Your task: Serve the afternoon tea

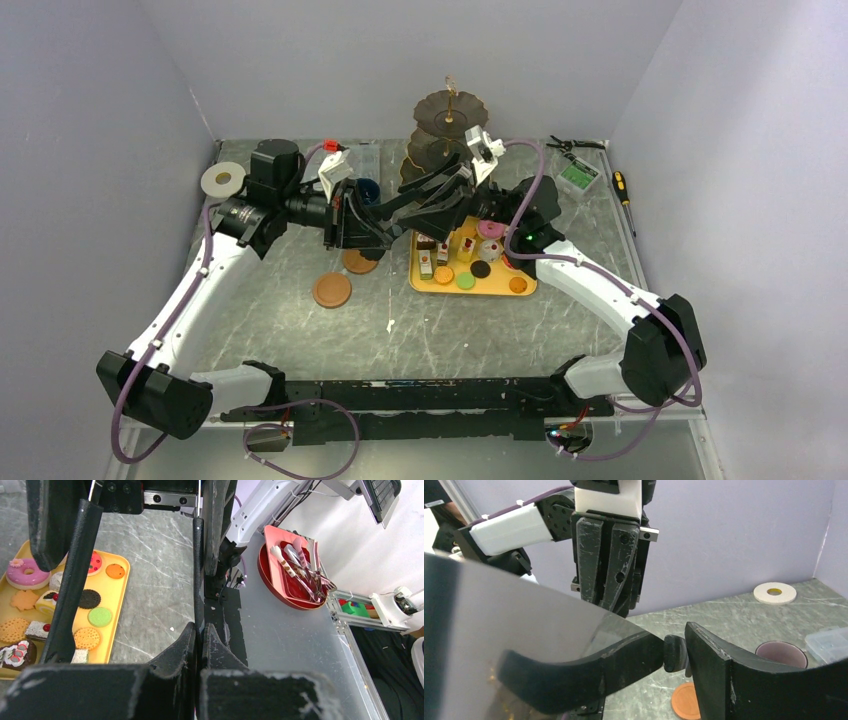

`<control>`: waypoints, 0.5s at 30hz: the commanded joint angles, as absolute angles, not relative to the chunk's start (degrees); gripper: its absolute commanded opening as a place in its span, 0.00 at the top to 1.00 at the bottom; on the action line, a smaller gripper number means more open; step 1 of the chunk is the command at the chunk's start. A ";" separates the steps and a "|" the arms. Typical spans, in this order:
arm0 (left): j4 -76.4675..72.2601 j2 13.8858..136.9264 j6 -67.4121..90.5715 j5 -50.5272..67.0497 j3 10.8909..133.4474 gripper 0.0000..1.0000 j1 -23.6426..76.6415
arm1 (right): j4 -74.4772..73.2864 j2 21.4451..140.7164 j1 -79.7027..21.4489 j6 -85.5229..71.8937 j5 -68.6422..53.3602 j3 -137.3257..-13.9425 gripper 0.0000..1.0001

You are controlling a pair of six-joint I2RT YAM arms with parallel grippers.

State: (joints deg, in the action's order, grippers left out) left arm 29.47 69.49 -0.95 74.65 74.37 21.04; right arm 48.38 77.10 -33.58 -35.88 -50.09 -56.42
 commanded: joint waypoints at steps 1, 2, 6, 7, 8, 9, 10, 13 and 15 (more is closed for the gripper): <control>30.43 69.13 -3.97 76.47 77.19 0.97 21.36 | 54.32 76.90 -33.58 -37.86 -50.15 -57.90 0.20; 30.81 69.16 -4.30 76.45 77.35 0.97 21.36 | 53.73 76.84 -33.53 -37.76 -50.78 -58.12 0.22; 30.56 68.81 -4.20 76.67 77.35 0.97 21.37 | 52.37 77.05 -33.57 -38.07 -53.45 -58.82 0.30; 30.50 68.80 -4.26 76.69 77.40 0.97 21.36 | 52.16 77.31 -33.57 -38.44 -54.27 -59.06 0.31; 30.50 68.83 -4.32 76.67 77.55 0.97 21.36 | 52.15 77.54 -33.57 -38.94 -55.52 -59.49 0.31; 30.50 68.90 -4.34 76.64 77.69 0.97 21.36 | 52.24 78.03 -33.60 -39.46 -56.58 -59.75 0.31; 30.57 68.88 -4.32 76.76 77.83 0.97 21.36 | 52.43 78.31 -33.58 -39.97 -57.36 -59.91 0.31; 30.05 68.88 -3.78 77.11 78.00 0.97 21.36 | 52.91 78.65 -33.58 -40.52 -57.81 -59.79 0.27; 29.79 68.76 -3.63 77.34 78.04 0.97 21.36 | 52.91 78.75 -33.58 -40.51 -57.54 -59.76 0.25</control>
State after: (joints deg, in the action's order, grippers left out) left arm 31.33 69.49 -2.52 74.74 75.22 21.10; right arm 50.48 78.43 -33.54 -39.38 -54.48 -57.80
